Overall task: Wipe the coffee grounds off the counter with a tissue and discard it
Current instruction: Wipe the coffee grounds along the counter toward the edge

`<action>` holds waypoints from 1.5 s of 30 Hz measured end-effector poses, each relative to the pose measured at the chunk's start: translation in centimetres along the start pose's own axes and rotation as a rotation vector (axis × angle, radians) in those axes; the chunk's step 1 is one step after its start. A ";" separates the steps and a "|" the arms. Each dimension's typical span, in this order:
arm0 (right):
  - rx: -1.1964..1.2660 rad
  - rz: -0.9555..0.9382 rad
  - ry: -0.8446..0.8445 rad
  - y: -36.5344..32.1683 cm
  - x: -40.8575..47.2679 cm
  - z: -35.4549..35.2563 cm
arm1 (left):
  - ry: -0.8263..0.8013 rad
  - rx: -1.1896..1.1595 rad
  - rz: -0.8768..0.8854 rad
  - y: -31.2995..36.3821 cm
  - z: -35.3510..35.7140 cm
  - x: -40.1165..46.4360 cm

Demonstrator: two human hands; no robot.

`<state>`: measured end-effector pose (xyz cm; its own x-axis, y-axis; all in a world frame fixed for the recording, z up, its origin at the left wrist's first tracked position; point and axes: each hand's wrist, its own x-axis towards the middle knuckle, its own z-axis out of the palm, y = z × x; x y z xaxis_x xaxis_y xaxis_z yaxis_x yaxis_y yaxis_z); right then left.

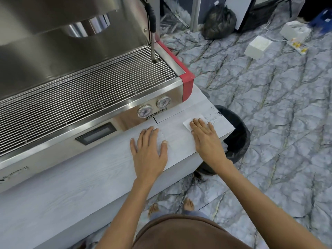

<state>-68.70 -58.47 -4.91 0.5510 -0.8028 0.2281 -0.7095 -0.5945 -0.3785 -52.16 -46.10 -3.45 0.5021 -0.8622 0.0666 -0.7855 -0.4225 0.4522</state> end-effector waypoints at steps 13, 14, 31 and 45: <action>0.197 -0.115 0.016 -3.6 -0.8 -0.2 | 0.057 -0.088 -0.066 0.4 -0.1 -0.1; 0.166 -0.143 -0.021 -4.2 -1.0 0.3 | 0.064 -0.096 -0.062 0.4 -0.1 -0.1; 0.041 -0.009 -0.067 -3.8 1.4 1.6 | 0.069 -0.129 -0.016 -0.4 0.1 0.0; 0.200 0.097 0.053 -1.8 -0.6 -0.8 | 0.072 -0.116 -0.006 -0.4 0.0 -0.1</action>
<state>-68.13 -57.00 -3.62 0.4564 -0.8604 0.2267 -0.6542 -0.4972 -0.5699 -51.93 -45.84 -3.68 0.5347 -0.8356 0.1257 -0.7375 -0.3889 0.5522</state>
